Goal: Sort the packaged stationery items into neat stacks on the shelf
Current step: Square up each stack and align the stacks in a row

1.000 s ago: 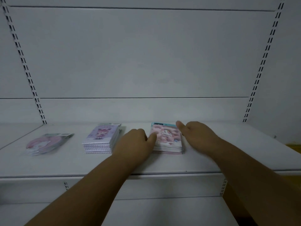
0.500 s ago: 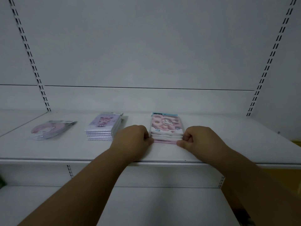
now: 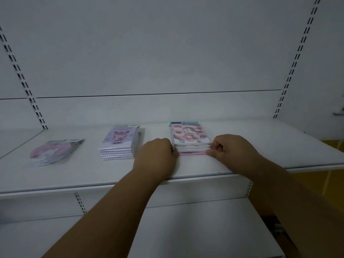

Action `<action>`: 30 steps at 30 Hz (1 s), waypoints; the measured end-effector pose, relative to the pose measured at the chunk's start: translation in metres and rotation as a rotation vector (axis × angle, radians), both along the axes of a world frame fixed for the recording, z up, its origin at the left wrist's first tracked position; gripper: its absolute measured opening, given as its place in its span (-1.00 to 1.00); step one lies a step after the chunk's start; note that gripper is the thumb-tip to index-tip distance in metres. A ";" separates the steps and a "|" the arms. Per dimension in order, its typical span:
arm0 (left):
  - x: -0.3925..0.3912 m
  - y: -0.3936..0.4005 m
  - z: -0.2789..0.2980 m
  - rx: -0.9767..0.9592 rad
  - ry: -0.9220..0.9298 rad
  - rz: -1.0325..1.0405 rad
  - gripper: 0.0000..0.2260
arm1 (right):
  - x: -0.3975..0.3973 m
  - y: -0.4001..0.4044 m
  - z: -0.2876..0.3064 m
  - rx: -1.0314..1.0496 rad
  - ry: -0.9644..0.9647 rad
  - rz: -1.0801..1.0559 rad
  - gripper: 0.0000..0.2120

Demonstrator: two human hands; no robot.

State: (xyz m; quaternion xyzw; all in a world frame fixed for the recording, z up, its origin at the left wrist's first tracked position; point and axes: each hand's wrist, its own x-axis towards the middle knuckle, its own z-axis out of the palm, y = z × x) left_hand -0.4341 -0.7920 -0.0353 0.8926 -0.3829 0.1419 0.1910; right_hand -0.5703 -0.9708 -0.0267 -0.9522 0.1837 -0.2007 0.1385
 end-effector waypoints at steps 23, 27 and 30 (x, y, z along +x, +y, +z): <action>-0.008 0.004 0.007 -0.053 0.049 -0.004 -0.89 | -0.006 -0.004 -0.004 0.064 -0.120 0.002 -0.86; -0.009 0.004 0.007 -0.091 0.063 -0.005 -0.86 | -0.006 -0.004 -0.006 0.074 -0.185 -0.011 -0.84; -0.009 0.003 0.006 -0.077 0.026 -0.010 -0.86 | -0.005 -0.004 -0.006 0.057 -0.191 0.023 -0.87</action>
